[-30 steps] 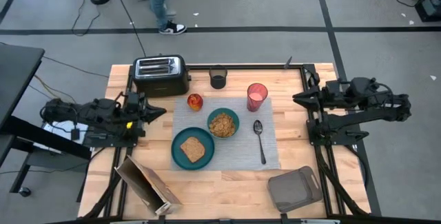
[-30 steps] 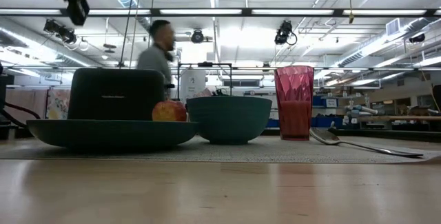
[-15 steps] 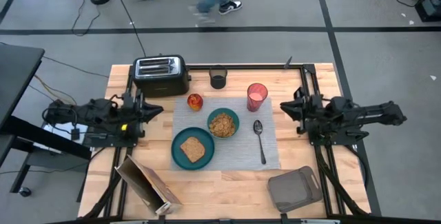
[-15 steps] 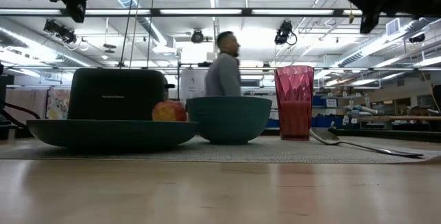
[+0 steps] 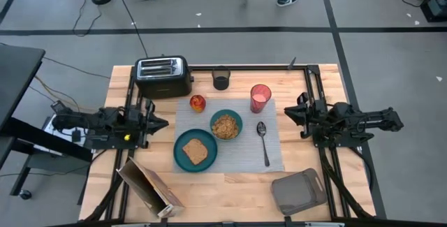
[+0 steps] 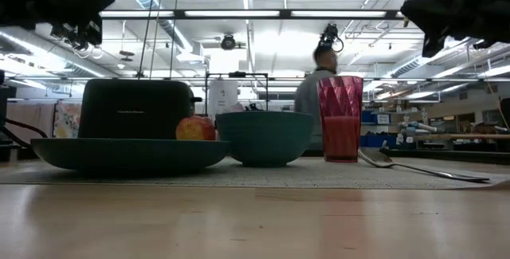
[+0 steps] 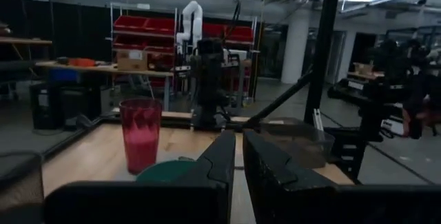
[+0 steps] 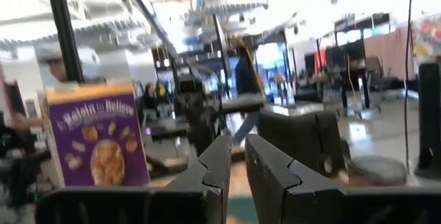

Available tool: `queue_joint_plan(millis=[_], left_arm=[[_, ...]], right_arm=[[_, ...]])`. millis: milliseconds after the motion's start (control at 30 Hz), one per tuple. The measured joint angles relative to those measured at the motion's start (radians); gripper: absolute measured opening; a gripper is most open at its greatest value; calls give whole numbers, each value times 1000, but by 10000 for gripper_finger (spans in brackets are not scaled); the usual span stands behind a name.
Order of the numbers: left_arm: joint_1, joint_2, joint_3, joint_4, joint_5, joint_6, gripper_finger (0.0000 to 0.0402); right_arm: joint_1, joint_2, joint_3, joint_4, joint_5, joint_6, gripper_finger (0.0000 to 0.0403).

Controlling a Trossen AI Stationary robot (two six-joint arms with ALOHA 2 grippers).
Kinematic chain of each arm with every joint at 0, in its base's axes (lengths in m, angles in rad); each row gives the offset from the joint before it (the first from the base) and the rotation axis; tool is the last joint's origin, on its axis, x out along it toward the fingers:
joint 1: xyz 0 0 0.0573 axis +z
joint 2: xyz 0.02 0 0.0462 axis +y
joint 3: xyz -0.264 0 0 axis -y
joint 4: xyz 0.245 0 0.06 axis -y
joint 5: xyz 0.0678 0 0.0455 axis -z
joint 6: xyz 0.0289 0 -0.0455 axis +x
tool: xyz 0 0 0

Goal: Arrange a breakfast setting
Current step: Return to Home Position

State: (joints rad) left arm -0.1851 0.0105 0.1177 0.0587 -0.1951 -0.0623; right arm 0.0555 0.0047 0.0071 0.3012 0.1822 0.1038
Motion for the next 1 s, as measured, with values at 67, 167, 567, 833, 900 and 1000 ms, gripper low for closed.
queue_joint_plan(millis=[67,167,567,833,900,1000], left_arm=[[9,-5,-44,14,18,-22,38],[19,-7,-94,51,46,-52,38],[51,-6,-110,66,25,21,38],[61,-6,-110,27,19,53,38],[61,-4,-110,8,15,45,38],[61,-4,-110,4,15,48,38]], right_arm=[[0,0,-1,-28,-1,8,54],[0,8,-1,-60,-26,21,54],[0,8,-1,-174,-48,21,54],[-18,8,-1,-177,-169,54,54],[-24,8,-1,-182,-241,48,54],[-53,8,-1,-212,-245,28,54]])
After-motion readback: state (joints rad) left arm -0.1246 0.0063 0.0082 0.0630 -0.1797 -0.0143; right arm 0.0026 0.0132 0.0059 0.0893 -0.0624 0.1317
